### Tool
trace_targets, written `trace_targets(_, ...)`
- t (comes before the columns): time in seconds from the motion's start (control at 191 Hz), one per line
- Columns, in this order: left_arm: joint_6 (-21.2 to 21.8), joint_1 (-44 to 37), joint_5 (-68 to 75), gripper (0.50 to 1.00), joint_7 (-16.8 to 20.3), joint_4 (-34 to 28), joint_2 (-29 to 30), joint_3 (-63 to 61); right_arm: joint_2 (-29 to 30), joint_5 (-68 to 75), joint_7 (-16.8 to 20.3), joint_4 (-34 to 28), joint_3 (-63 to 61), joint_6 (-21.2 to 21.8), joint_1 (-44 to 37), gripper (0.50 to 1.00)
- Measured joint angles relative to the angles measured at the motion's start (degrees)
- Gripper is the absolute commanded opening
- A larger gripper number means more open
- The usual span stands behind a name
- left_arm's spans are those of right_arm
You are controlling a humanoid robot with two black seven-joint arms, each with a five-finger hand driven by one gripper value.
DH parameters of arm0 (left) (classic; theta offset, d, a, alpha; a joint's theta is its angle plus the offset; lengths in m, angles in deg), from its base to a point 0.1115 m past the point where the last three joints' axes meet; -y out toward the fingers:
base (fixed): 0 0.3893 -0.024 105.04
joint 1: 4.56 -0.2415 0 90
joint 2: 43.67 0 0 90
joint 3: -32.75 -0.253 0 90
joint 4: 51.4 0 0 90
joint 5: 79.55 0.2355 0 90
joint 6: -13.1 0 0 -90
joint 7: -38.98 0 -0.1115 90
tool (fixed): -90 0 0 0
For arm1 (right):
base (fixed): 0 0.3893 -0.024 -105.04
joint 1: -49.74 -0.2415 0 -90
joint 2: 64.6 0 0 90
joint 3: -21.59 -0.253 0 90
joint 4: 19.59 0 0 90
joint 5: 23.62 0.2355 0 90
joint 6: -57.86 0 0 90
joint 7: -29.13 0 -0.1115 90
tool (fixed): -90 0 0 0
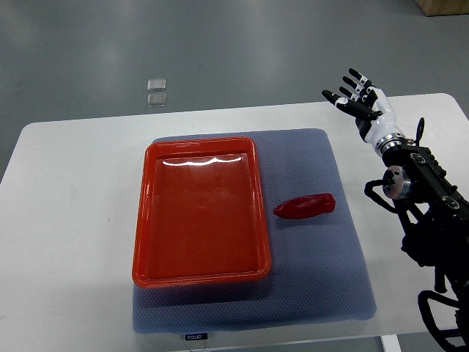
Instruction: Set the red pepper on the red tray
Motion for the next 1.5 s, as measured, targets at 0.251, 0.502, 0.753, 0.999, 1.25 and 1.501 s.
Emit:
trace_targets(0.251, 0.0, 0.0, 0.0, 1.000, 0.0, 0.0, 0.0, 0.0, 0.0, 0.1, -1.3, -0.1, 0.0, 1.2, 0.1, 0.913)
trace_targets(0.502, 0.0, 0.0, 0.0, 1.000, 0.0, 0.0, 0.0, 0.0, -0.1, 0.0, -1.7, -0.1, -0.1, 1.4, -0.1, 0.913)
trace_targets(0.753, 0.0, 0.0, 0.0, 1.000, 0.0, 0.0, 0.0, 0.0, -1.4, 0.2, -3.9, -0.2, -0.4, 2.6, 0.0, 0.911)
trace_targets(0.999, 0.0, 0.0, 0.0, 1.000, 0.0, 0.0, 0.0, 0.0, -1.4, 0.0, -5.5, -0.5, -0.2, 2.0, 0.3, 0.911)
trace_targets(1.25, 0.0, 0.0, 0.0, 1.000, 0.0, 0.0, 0.0, 0.0, -1.1, 0.0, -5.5, -0.8, -0.1, 1.4, 0.3, 0.913)
trace_targets(1.501, 0.0, 0.0, 0.0, 1.000, 0.0, 0.0, 0.0, 0.0, -8.3, -0.9, -5.4, -2.5, 10.9, 1.6, -2.2, 0.913)
